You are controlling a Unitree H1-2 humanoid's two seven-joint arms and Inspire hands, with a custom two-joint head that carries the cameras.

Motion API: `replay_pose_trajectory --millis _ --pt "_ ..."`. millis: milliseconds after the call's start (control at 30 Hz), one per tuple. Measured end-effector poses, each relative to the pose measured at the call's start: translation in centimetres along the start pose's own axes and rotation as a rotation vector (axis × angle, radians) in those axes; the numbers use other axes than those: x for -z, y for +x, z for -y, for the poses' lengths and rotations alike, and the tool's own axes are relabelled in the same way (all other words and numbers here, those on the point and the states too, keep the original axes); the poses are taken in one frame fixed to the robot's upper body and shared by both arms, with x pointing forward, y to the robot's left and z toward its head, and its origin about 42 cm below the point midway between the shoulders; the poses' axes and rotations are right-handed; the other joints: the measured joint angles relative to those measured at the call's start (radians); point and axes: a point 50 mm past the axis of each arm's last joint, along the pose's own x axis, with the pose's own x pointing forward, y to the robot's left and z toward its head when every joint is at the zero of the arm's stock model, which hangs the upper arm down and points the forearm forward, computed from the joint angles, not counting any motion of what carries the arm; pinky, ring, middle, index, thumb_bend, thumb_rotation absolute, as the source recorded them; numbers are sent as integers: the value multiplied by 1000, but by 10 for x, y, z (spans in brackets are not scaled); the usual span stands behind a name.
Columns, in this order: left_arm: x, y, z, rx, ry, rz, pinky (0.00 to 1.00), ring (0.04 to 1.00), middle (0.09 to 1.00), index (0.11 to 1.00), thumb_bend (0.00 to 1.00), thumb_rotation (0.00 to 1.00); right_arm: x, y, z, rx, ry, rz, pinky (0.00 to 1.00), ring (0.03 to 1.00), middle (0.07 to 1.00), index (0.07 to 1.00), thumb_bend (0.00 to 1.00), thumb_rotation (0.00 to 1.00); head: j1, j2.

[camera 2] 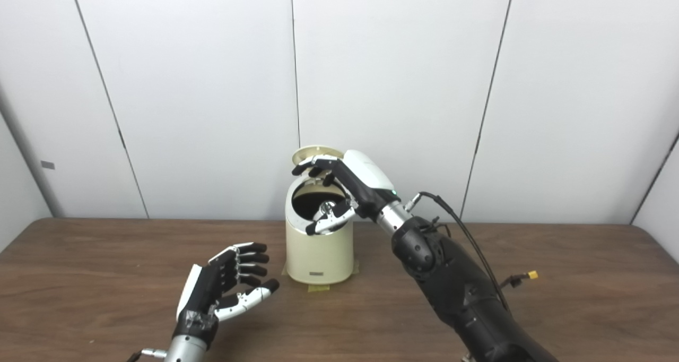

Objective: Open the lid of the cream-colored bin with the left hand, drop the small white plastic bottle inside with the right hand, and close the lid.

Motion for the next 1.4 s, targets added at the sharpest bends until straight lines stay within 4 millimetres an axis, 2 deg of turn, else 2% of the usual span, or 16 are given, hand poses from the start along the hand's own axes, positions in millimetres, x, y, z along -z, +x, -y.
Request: replay_pose_trajectory --millis 133,333,367,400,467,567,733,867,967,1033,1067,1100,1167,1233,1300,1400 --pt "0 0 0 0 0 0 553 616 669 702 681 46 -2 -2 1 13 3 8 491 630 713 676 785 0 0 0" --pt "0 0 1 4 0 0 560 620 671 703 673 42 -16 -10 8 107 71 68 346 445 604 618 780 0 0 5" --pt "0 0 1 4 1 0 556 618 671 702 673 38 -18 -12 9 128 80 77 333 449 593 611 629 0 2 6" --pt "0 0 1 4 0 1 552 614 670 701 672 32 -20 -15 11 155 88 86 314 450 539 599 563 0 2 6" --pt "0 0 1 4 0 1 552 611 667 699 672 26 -22 -23 16 214 111 101 300 450 509 593 545 0 3 9" --pt "0 0 1 3 -1 -2 538 603 664 697 673 19 -23 -36 30 316 130 119 286 437 512 581 531 0 3 9" --pt "0 0 1 3 -1 -2 539 604 665 697 675 27 -6 -62 47 475 214 58 281 448 489 595 533 0 0 14" --pt "0 0 -1 4 2 -2 534 602 665 697 671 17 4 -89 45 550 275 6 299 451 490 604 531 0 2 15" --pt "0 0 -2 4 1 -3 521 598 663 694 674 22 12 -113 42 590 357 -37 404 443 518 630 525 0 0 17" --pt "0 0 -3 3 2 -3 523 600 664 693 676 32 23 -129 38 598 384 -85 416 519 498 657 541 0 2 17" --pt "1 0 -3 2 2 -3 523 603 667 695 679 44 30 -138 34 599 397 -119 417 527 541 690 533 35 2 18" --pt "1 0 -3 2 3 -3 525 606 671 699 680 58 35 -147 30 595 422 -149 446 567 673 736 518 169 3 18" --pt "1 0 -4 1 6 -3 524 605 671 701 679 62 43 -168 17 583 481 -207 464 592 720 760 515 219 3 18" --pt "1 -1 -6 -1 9 -3 518 604 671 706 678 64 47 -186 1 555 561 -263 513 651 774 799 526 324 3 18" --pt "1 -1 -7 -4 6 0 518 607 672 712 678 60 48 -201 -14 523 629 -300 581 689 791 816 596 418 3 15" --pt "2 -3 -10 -15 -7 9 521 620 685 724 669 77 48 -216 -29 492 691 -321 606 711 808 827 663 475 3 9"
